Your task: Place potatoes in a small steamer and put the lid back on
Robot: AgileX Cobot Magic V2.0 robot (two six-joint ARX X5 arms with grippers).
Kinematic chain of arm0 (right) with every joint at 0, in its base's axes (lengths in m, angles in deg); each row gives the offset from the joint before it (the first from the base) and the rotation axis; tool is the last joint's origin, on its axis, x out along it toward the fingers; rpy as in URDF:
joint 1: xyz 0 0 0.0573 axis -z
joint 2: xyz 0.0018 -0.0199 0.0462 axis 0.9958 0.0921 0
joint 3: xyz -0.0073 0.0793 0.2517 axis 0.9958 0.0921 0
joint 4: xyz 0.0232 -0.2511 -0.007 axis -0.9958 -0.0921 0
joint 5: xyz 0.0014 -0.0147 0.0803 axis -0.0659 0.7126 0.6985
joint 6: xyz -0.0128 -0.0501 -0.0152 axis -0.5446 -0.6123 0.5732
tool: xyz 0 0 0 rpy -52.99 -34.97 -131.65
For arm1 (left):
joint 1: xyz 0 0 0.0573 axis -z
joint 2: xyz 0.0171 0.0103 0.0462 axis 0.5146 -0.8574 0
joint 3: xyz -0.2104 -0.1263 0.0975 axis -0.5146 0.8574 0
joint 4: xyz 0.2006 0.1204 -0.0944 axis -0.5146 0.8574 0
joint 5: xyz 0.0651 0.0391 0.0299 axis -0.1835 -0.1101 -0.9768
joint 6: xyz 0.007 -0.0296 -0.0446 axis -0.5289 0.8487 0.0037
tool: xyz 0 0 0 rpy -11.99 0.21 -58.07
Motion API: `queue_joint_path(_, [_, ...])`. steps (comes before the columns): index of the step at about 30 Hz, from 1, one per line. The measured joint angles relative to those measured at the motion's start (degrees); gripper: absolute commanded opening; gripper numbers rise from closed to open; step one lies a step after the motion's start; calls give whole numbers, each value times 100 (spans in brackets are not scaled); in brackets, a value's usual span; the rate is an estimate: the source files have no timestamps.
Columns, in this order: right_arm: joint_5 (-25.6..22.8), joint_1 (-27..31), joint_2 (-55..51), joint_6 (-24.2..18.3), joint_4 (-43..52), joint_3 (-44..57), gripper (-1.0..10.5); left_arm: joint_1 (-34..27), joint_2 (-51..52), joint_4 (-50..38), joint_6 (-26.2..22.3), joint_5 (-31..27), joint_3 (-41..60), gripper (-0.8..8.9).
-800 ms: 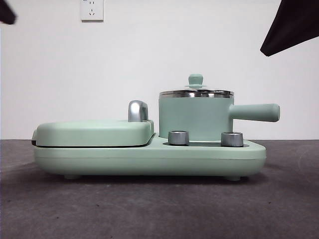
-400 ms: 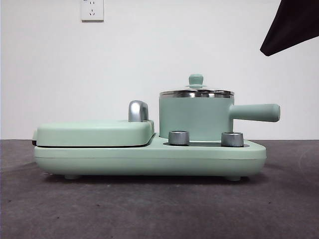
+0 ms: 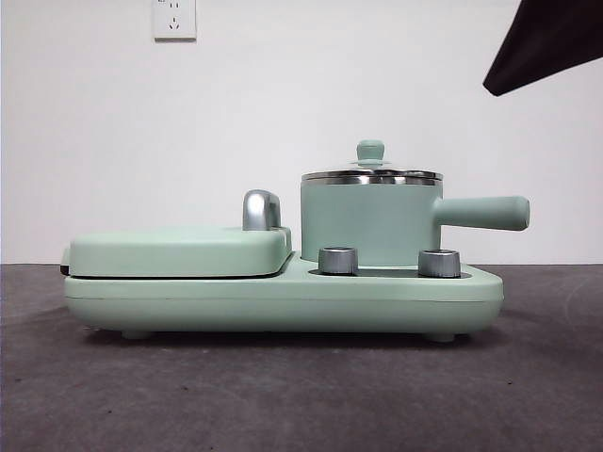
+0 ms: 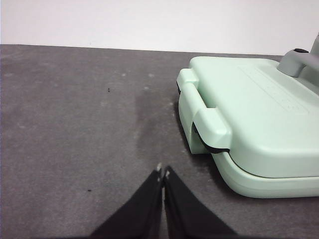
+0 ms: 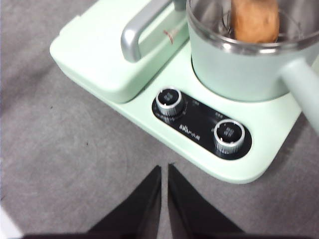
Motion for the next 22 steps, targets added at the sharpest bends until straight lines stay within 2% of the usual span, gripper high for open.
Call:
queue_joint_path(9, [-4,0,0,-44,26,0,19,0,0,0,0,0,0,6])
queue_joint_path(13, [-400,116,-319,-638,446,262,19,0,0,0,0,-2,0,6])
queue_joint_path(16, [-896,509,-1043,-990,1362,984,19,0,0,2,0,0,0,6])
queue_joint_path(19, [-1045,1073,-1919,-1045,2162,1893,19,0,0,0,0,0,0,6])
queue_joint_path(22, [-1349,1626,-2889,-1051,2441,2780,19,0,0,0,0,0,0,6])
